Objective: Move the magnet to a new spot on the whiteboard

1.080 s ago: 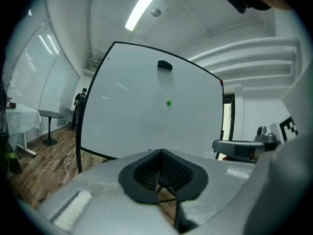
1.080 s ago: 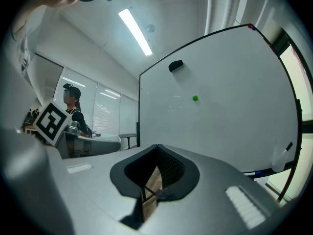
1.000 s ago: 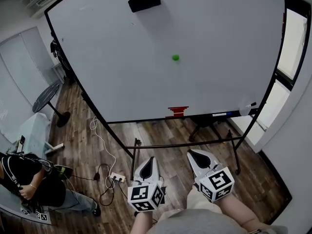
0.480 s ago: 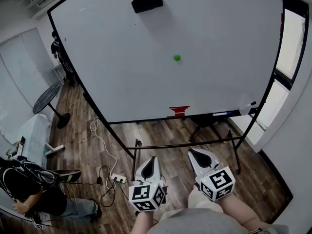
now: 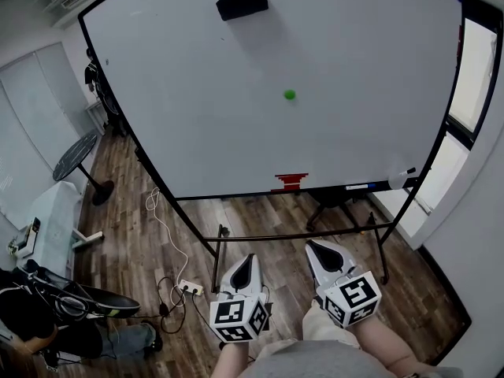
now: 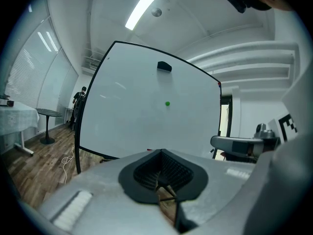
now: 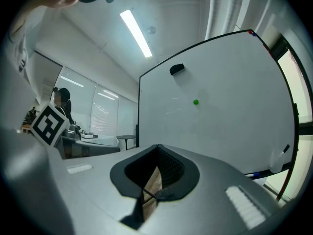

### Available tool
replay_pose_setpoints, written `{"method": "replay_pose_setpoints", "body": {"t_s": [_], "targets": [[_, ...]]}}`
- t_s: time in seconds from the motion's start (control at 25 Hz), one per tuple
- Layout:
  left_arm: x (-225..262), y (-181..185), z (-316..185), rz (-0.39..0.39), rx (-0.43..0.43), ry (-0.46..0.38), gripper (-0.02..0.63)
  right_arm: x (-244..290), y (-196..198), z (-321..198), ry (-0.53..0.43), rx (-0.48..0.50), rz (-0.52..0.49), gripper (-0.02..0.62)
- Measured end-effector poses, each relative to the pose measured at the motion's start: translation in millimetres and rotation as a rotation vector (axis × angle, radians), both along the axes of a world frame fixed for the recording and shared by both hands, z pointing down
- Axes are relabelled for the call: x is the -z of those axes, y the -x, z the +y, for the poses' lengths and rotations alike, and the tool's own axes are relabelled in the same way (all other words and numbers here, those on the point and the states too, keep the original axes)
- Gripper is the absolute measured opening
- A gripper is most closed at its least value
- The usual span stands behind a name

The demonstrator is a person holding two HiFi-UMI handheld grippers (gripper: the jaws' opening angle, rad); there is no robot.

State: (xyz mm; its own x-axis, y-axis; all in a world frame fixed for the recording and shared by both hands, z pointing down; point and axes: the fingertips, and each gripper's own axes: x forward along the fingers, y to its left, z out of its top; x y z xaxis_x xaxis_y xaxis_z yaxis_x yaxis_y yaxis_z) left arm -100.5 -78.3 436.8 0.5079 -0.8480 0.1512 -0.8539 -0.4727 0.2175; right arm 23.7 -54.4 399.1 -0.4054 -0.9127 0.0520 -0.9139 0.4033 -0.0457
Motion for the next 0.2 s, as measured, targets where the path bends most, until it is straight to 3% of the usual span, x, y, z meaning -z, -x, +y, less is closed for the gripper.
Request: {"method": "replay_pose_setpoints", "body": {"t_s": [0.2], "targets": [[-2.1, -4.6, 0.1, 0.002, -0.002, 0.004, 0.005, -0.6, -2.5, -2.1, 0.001, 0.001, 0.003, -0.002]]}}
